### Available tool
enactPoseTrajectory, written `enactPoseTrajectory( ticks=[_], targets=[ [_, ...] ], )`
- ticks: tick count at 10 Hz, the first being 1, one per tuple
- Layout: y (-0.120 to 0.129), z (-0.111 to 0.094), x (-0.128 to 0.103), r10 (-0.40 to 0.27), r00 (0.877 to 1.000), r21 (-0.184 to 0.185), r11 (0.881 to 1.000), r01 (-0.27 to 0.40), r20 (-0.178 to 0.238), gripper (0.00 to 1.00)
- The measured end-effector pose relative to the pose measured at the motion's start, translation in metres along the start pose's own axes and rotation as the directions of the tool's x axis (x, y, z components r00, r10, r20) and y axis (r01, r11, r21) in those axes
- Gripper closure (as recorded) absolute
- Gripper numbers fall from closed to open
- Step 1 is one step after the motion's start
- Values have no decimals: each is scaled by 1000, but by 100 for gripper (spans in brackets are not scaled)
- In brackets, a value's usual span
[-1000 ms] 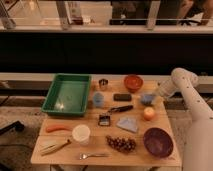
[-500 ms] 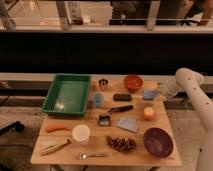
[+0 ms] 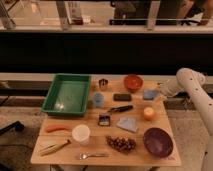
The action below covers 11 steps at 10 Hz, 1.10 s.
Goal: Place sponge in table surface
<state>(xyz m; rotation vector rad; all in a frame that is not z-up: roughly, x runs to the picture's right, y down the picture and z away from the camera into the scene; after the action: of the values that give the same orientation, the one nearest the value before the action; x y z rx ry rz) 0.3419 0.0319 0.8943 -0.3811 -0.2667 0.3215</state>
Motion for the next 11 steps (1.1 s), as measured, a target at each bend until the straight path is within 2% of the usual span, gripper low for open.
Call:
enactPoseTrajectory(
  ticks=[1, 3, 11],
  targets=[
    [0, 0, -1, -3, 1000, 1, 1000, 3, 0, 59],
    [0, 2, -2, -4, 1000, 2, 1000, 4, 1, 66],
    [-1, 24, 9, 25, 999, -24, 999, -25, -21, 66]
  ],
)
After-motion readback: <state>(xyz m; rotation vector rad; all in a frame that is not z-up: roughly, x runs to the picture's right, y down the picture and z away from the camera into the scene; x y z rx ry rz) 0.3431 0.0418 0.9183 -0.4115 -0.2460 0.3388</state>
